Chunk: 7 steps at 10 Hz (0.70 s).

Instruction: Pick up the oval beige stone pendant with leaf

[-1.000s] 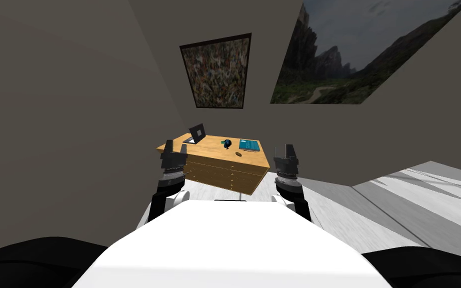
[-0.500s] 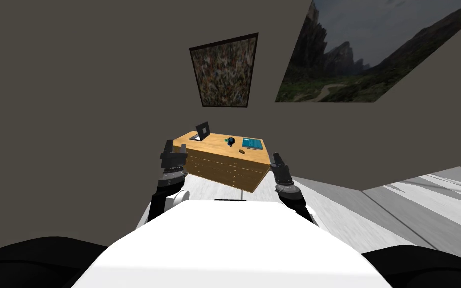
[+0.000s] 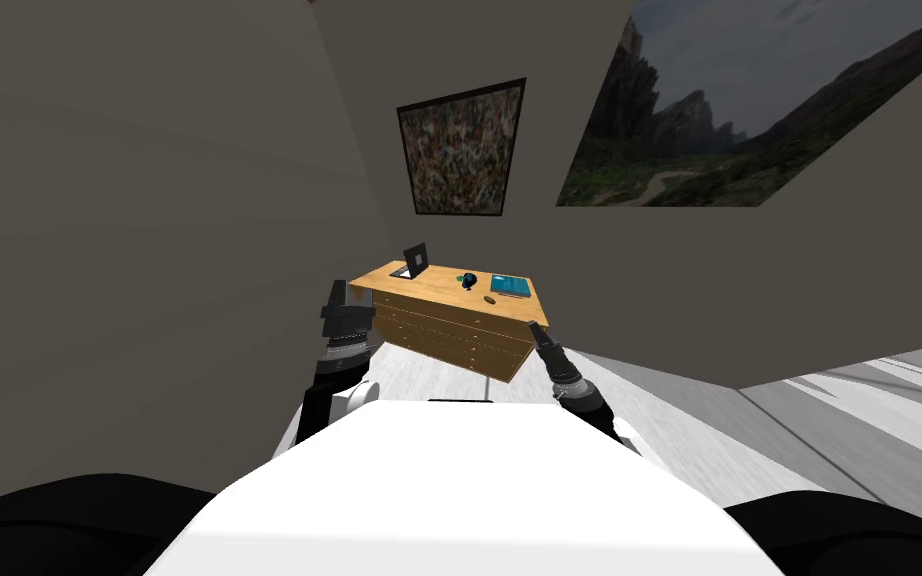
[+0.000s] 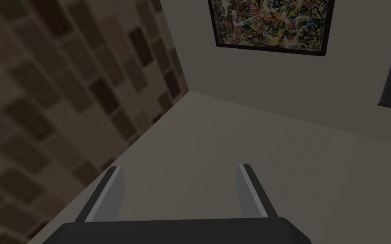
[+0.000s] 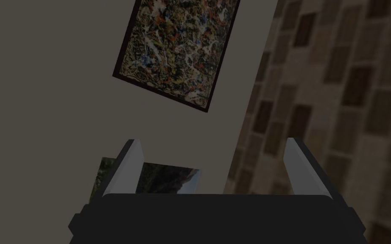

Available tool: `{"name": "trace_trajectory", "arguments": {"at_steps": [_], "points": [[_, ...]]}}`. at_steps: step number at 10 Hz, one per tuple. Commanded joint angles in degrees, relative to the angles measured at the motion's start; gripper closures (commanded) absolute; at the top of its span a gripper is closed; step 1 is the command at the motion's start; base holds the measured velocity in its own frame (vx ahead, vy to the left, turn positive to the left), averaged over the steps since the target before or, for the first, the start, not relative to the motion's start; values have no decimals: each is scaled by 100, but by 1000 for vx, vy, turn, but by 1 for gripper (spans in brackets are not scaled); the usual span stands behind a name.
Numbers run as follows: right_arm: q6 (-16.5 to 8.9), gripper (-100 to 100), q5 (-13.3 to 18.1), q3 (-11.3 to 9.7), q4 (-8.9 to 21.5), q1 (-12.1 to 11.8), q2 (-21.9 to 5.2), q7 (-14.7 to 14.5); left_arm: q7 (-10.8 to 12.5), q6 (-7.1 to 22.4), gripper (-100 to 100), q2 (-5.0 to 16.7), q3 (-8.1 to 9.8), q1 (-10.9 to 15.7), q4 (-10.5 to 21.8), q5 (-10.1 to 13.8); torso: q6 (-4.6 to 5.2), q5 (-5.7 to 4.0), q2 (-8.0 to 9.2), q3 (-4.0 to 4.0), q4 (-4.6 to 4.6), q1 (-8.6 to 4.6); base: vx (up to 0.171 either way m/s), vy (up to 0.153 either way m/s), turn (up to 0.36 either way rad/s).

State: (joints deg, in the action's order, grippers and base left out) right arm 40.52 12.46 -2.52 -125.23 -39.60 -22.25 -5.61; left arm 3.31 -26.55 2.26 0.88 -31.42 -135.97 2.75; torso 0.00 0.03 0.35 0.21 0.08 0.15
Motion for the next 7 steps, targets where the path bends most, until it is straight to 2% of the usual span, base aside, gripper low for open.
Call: {"name": "trace_trajectory", "arguments": {"at_steps": [1, 2, 3, 4, 5, 6, 7], "points": [[21, -100, 77, 6, 54, -33, -224, 34, 0, 0, 0, 0, 0, 0, 0, 0, 0, 0, 0, 0, 0, 0, -58, 52, 39], [106, -100, 244, -27, 221, -114, -438, 61, 0, 0, 0, 0, 0, -1, 0, 0, 1, 0, -9, -4, -1, -1, -66, 44, 99], [106, -100, 244, -27, 221, -114, -524, 61, 0, 0, 0, 0, 0, 0, 0, 0, 0, 0, -7, -4, -2, -4, -71, 40, 57], [190, -100, 407, -65, 401, -187, -746, 86, 0, 0, 0, 0, 0, -1, 0, 0, 1, -1, -7, -4, -1, -5, -80, 64, 97], [190, -100, 407, -65, 401, -187, -840, 86, 0, 0, 0, 0, 0, 0, 0, 0, 0, 0, -4, -2, -1, 1, -71, 55, 46], [271, -100, 564, -111, 580, -251, -1072, 110, 0, 0, 0, 0, 0, -1, 0, 0, 1, 1, -6, -3, -1, 0, -77, 64, 89], [271, -100, 564, -111, 595, -251, -1173, 110, 0, 0, 0, 0, 0, 0, 0, 0, 0, 0, -5, -3, -1, 1, -64, 53, 61]]}}
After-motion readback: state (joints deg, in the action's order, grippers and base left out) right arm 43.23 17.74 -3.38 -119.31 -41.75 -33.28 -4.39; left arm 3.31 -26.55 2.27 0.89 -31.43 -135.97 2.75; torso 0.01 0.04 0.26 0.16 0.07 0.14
